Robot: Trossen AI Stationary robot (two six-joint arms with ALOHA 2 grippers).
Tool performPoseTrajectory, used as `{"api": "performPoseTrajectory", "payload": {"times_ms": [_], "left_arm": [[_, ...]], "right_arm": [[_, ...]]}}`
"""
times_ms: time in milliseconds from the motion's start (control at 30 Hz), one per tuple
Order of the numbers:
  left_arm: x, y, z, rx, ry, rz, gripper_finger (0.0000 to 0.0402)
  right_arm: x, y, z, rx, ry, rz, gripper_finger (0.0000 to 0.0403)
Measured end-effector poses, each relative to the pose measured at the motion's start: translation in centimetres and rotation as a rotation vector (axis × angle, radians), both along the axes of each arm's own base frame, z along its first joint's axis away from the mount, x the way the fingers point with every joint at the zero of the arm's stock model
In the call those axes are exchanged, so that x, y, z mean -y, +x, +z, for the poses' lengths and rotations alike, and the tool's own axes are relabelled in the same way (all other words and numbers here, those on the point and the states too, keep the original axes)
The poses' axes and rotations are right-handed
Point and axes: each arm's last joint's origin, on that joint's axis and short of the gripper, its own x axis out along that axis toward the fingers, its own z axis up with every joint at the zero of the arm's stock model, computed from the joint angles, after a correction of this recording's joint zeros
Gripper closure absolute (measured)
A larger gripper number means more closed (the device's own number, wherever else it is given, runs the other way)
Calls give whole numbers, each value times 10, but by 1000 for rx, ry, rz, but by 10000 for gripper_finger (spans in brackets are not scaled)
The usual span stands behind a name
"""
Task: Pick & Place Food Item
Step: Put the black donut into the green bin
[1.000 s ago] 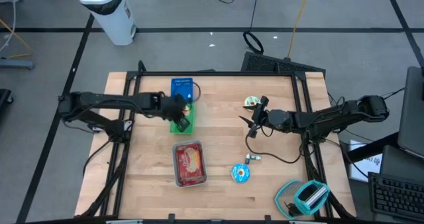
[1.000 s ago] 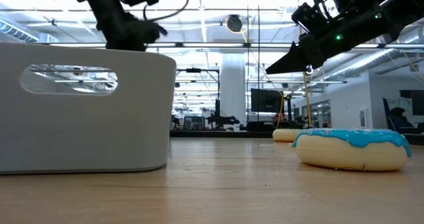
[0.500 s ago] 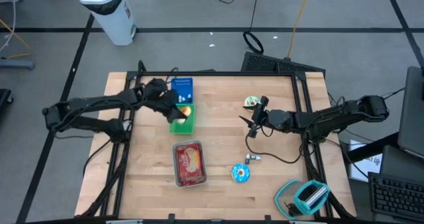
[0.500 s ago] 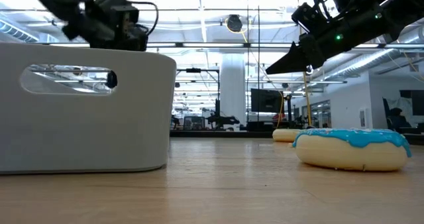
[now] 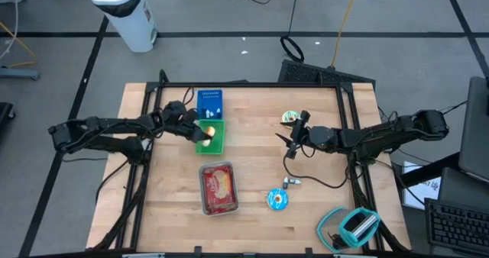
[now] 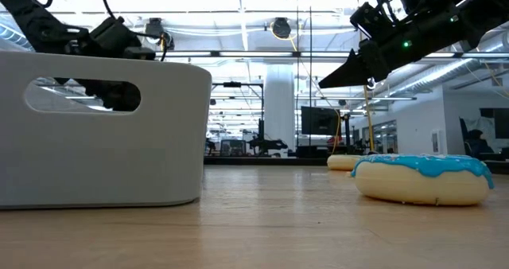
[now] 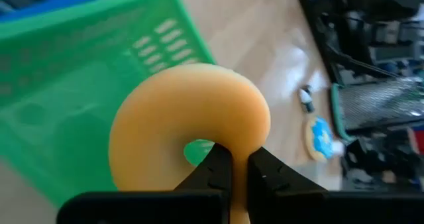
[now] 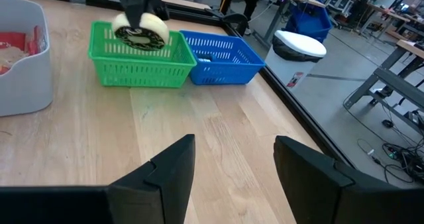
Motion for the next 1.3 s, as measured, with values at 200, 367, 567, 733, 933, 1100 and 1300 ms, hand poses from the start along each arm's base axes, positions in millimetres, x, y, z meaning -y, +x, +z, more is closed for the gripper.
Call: {"api": "performPoseTrajectory", "payload": {"times_ms": [200, 367, 567, 733, 933, 1100, 1300], "left_arm": [[-3, -2, -1, -16, 19, 46, 384], [-6, -3, -2, -18, 18, 65, 382], [-6, -4, -1, -14, -16, 71, 381], [-5, -4, -1, -12, -55, 66, 367], [-5, -5, -4, -49, -61, 97, 287], [-5, -9, -9, -129, -49, 159, 240], [-6, -10, -11, -154, -64, 194, 232]], "right_arm": [[0, 0, 0, 0, 0, 0, 207], [0, 0, 0, 0, 0, 0, 207], [0, 0, 0, 0, 0, 0, 207], [0, 0, 0, -1, 0, 0, 207], [0, 0, 0, -1, 0, 0, 207], [0, 0, 0, -1, 0, 0, 207], [0, 0, 0, -1, 0, 0, 206]]}}
